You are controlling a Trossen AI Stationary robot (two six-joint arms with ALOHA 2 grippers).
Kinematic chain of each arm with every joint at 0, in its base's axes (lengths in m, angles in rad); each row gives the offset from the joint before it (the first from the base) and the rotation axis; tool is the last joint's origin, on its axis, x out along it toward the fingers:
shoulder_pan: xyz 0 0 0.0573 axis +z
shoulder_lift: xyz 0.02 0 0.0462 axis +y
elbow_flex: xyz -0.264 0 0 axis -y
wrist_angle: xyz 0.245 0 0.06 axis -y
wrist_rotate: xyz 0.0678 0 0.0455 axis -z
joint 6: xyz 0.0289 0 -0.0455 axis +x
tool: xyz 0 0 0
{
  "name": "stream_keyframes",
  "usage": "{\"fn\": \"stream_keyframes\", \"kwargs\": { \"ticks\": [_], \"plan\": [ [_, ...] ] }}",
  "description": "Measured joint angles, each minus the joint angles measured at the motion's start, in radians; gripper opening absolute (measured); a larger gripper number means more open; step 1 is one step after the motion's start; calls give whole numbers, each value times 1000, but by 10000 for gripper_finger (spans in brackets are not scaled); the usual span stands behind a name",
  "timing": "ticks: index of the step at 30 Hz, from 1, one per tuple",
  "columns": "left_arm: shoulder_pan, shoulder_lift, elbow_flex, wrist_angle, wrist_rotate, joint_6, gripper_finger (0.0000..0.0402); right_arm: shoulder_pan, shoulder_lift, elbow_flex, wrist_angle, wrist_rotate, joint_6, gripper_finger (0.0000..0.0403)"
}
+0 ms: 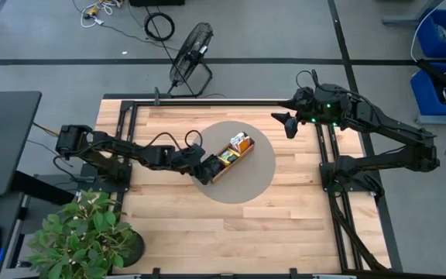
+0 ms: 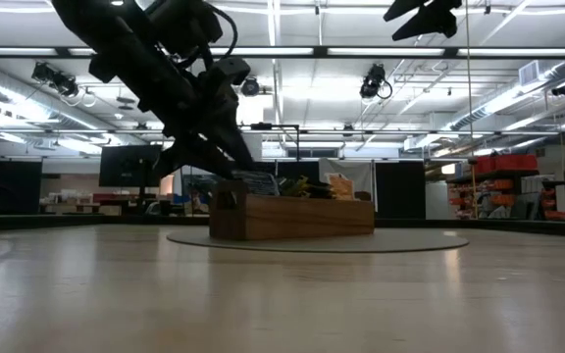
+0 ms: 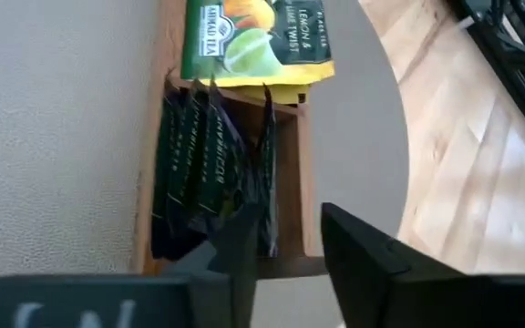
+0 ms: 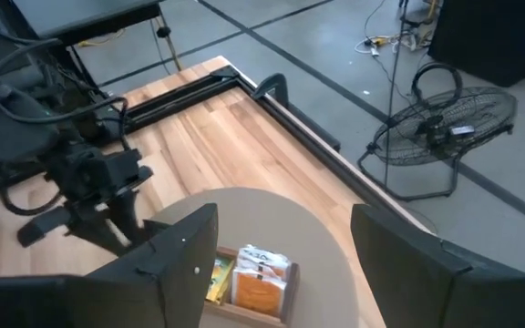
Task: Pick & Place Tea
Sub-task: Put the black tea bag into the left section of the wooden organizer, then return to Home Position
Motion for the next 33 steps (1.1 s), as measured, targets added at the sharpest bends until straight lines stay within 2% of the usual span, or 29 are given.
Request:
{"fn": "stream_keyframes", "kwargs": {
  "ticks": [3,7,9,11,13,15,17,18,21,23,26,30,33],
  "plan": [
    [2,-21,-1,-1,7,0,150,0,1,0,-4,40,-41,261],
    [20,-65,-1,14,9,7,169,-1,6,2,-97,155,-270,261],
    [36,-88,0,-2,35,64,169,0,2,2,-143,206,-211,261],
    [47,-124,-1,-35,122,157,168,0,0,2,-166,226,-88,261],
    [52,-161,-1,-38,183,160,166,10,-6,-10,-144,130,-84,261],
    [48,-205,-2,-15,184,149,166,22,-26,-39,-71,-16,-134,261],
    [30,-259,-1,44,143,271,166,27,-46,-84,34,-128,-101,261],
    [17,-286,-1,86,92,338,166,28,-62,-120,83,-164,-102,261],
    [-17,-351,1,178,-24,504,166,35,-126,-240,250,-181,-66,261],
    [-28,-393,0,179,-39,565,166,38,-184,-325,375,-211,-36,261],
    [-34,-455,-22,186,-44,579,166,37,-271,-438,507,-228,-8,261],
    [-35,-541,-99,206,-44,551,166,37,-367,-535,570,-231,6,261],
    [-35,-606,-183,290,-44,557,166,37,-420,-585,605,-236,6,261]
  ]
}}
